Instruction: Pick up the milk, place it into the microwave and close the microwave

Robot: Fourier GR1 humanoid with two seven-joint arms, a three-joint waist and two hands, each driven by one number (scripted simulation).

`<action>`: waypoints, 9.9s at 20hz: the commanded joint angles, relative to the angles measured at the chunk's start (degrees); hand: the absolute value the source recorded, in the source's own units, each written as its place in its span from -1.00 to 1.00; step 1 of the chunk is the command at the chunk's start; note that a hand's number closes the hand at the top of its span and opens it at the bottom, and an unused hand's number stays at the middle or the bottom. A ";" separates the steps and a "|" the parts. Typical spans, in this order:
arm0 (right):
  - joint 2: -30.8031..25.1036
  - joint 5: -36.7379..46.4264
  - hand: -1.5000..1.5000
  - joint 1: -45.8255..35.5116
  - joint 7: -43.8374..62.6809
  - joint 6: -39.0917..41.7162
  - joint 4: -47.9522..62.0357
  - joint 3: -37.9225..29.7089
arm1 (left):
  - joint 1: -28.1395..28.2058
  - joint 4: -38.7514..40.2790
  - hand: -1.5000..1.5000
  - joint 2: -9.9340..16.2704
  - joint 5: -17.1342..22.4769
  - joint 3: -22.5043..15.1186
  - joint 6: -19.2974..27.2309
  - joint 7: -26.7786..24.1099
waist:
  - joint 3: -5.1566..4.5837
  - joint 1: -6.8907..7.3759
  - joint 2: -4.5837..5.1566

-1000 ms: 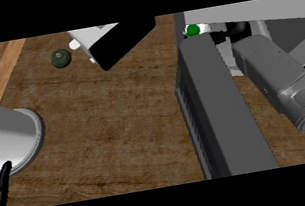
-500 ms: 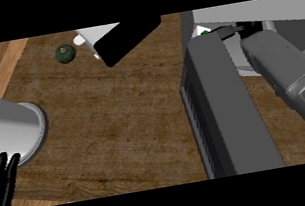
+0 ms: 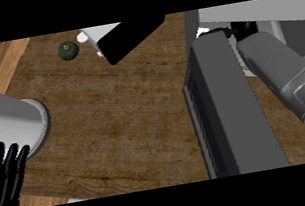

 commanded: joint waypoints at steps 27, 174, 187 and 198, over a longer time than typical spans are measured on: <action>-0.07 -4.19 -1.00 3.51 -2.08 15.25 -0.28 -5.00 | -1.86 1.49 -1.00 -4.25 -8.66 -9.94 4.03 0.59 | -0.25 -2.82 -1.47; -23.31 -58.27 -1.00 43.54 29.48 75.18 -78.44 -1.36 | -77.31 81.37 1.00 -4.29 47.13 -43.75 49.82 -28.24 | -0.68 -30.88 0.89; -24.42 -62.61 -1.00 43.53 31.17 77.85 -78.02 -0.26 | -78.46 82.59 1.00 -4.29 49.78 -44.78 49.60 -30.09 | -0.56 -30.97 0.91; -26.55 -65.26 -1.00 42.33 32.35 79.87 -78.44 -0.18 | -79.00 84.79 1.00 -4.29 49.40 -48.53 48.69 -31.02 | -0.39 -31.18 0.86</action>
